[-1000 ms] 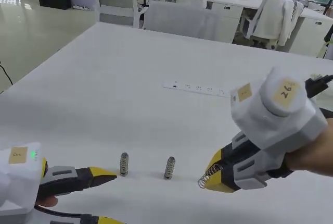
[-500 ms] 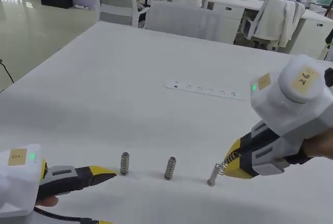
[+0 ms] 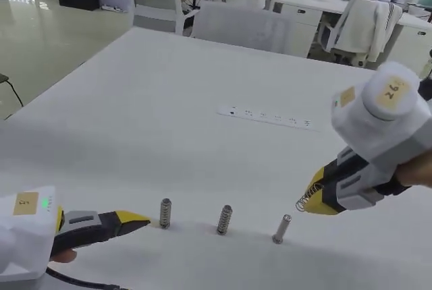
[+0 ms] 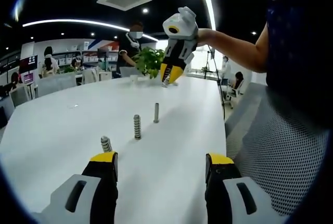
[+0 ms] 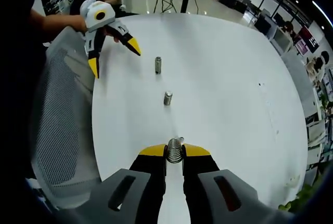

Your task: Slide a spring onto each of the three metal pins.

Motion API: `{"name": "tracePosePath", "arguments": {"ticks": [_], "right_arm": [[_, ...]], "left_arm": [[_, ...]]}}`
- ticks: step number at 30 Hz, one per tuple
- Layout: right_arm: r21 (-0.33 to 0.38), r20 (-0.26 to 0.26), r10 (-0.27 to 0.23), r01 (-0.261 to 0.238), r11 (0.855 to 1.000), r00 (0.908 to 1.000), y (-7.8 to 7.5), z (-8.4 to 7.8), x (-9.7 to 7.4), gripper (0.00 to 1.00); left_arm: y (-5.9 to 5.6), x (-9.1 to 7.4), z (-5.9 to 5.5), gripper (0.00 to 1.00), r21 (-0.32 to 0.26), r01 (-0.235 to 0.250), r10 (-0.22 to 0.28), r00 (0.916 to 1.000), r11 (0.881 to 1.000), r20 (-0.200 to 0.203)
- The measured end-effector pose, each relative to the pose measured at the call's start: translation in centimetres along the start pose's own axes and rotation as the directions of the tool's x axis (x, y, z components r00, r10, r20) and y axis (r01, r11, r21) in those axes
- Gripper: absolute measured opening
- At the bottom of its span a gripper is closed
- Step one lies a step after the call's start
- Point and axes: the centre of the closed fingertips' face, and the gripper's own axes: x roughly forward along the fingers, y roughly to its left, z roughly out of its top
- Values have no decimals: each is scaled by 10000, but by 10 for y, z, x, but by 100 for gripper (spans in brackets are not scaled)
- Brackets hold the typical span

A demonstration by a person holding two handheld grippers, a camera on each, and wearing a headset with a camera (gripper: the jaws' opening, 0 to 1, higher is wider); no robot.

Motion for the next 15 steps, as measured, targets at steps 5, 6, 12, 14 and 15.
{"name": "tracePosePath", "arguments": {"ticks": [5, 6, 12, 14, 15], "right_arm": [[-61, -204, 54, -55, 10000, 9998, -4, 0, 5, 9], [-88, -311, 45, -47, 10000, 9995, -5, -1, 6, 9], [-151, -550, 325, -334, 9993, 9980, -5, -1, 14, 9], [-148, -692, 469, -481, 9987, 9965, -6, -3, 19, 9], [-186, -760, 488, -504, 9986, 9959, -6, -4, 21, 9]], "left_arm": [[1, -2, -2, 65, 46, -47, 47, 10000, 10000, -43], [1, -2, -2, 65, 54, -62, 62, 10000, 10000, -52], [1, -4, -1, 66, 82, -77, 77, 10000, 9999, -51], [1, -3, -1, 66, 95, -84, 84, 10000, 9999, -32], [0, -3, -1, 66, 86, -89, 89, 10000, 9999, -21]]}}
